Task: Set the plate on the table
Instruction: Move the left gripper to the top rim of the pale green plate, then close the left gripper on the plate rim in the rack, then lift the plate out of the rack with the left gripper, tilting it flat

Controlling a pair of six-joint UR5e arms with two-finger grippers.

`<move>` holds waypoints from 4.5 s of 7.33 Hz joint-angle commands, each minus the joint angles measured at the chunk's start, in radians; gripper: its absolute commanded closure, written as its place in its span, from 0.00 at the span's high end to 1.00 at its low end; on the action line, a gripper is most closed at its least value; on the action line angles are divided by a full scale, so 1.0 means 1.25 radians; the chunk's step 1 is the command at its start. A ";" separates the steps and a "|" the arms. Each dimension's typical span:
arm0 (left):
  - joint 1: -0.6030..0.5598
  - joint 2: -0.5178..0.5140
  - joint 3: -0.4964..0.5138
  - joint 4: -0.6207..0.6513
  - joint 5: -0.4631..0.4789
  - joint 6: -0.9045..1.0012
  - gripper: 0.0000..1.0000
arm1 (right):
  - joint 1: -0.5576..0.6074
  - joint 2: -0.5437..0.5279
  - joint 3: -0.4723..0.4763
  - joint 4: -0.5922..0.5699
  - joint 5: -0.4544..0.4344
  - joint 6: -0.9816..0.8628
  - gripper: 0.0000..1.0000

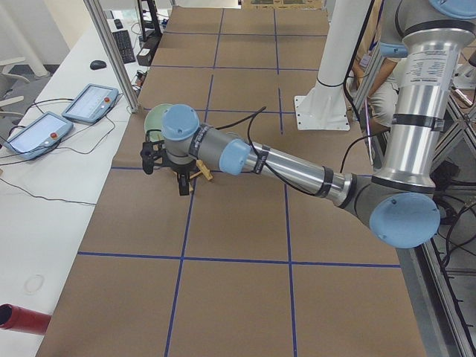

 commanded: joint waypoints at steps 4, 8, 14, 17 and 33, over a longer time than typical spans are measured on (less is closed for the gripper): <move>0.306 -0.174 0.160 -0.678 0.280 -0.850 0.97 | 0.000 0.000 0.000 0.000 0.000 0.000 1.00; 0.401 -0.272 0.301 -0.927 0.587 -0.964 0.92 | 0.000 0.000 0.000 0.000 0.000 0.000 1.00; 0.450 -0.300 0.342 -0.916 0.646 -0.940 0.11 | 0.000 0.000 0.000 0.000 0.000 0.000 1.00; 0.448 -0.298 0.309 -0.875 0.642 -0.942 0.00 | 0.000 0.000 0.000 0.000 0.000 0.000 1.00; 0.662 -0.426 -0.014 0.269 0.521 -0.849 0.00 | 0.000 0.000 0.000 0.000 0.000 0.000 1.00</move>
